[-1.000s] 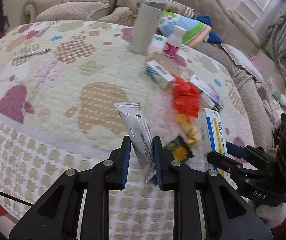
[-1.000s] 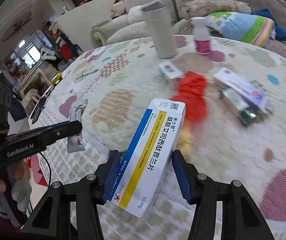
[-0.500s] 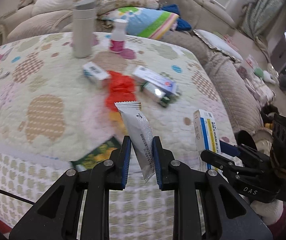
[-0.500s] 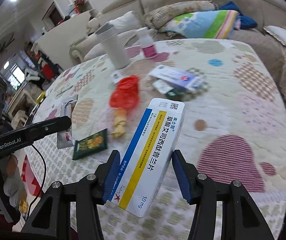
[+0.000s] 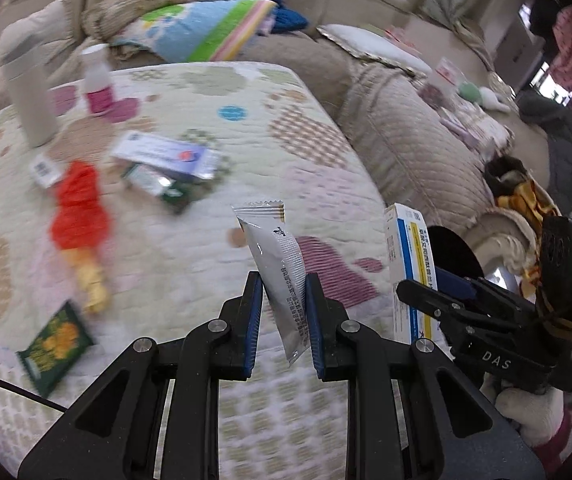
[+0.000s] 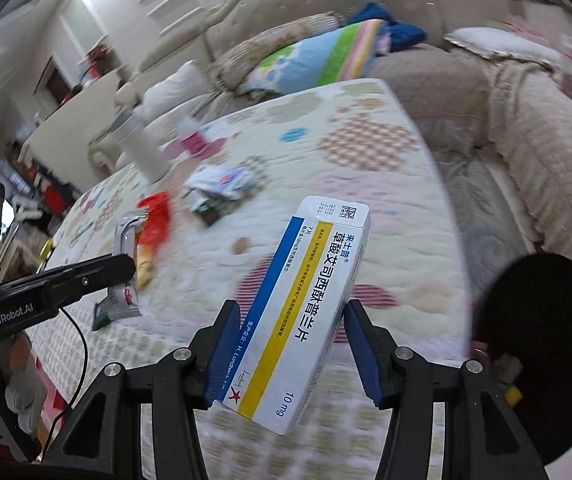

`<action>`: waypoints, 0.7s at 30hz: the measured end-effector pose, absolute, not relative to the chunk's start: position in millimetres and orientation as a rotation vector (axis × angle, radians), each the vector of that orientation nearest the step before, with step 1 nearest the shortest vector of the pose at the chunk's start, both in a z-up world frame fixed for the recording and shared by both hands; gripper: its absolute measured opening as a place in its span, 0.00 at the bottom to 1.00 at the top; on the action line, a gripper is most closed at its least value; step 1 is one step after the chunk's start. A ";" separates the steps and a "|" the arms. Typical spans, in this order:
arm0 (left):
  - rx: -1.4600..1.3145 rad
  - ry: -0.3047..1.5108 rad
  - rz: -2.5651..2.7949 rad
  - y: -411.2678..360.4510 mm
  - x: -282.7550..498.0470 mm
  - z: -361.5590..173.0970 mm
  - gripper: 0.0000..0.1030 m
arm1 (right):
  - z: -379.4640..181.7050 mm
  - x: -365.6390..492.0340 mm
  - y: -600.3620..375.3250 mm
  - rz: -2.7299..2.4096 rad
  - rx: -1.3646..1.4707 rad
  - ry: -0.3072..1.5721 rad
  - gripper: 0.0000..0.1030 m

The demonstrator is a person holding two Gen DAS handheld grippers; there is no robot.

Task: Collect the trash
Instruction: 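Carry tube and medicine box over the black bin and open both tools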

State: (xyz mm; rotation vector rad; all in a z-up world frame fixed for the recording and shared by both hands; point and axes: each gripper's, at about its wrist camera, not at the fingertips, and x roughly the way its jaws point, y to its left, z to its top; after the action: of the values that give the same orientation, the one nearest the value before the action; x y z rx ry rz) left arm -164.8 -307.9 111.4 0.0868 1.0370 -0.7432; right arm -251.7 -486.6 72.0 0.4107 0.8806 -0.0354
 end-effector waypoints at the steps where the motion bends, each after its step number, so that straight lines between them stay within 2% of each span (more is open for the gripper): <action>1: 0.093 1.041 -0.758 -317.8 -167.3 110.4 0.18 | 71.9 -256.6 -495.3 -0.054 0.420 0.876 0.50; 21: 0.179 1.089 -0.966 -458.8 -207.5 95.6 0.18 | 56.8 -334.6 -615.5 -0.325 0.562 0.840 0.51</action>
State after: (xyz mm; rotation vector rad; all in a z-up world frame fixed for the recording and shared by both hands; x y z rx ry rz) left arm -207.5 -458.8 95.6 0.1794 1.0885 -0.9656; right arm -334.6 -615.5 56.8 0.5616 0.8402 -0.3253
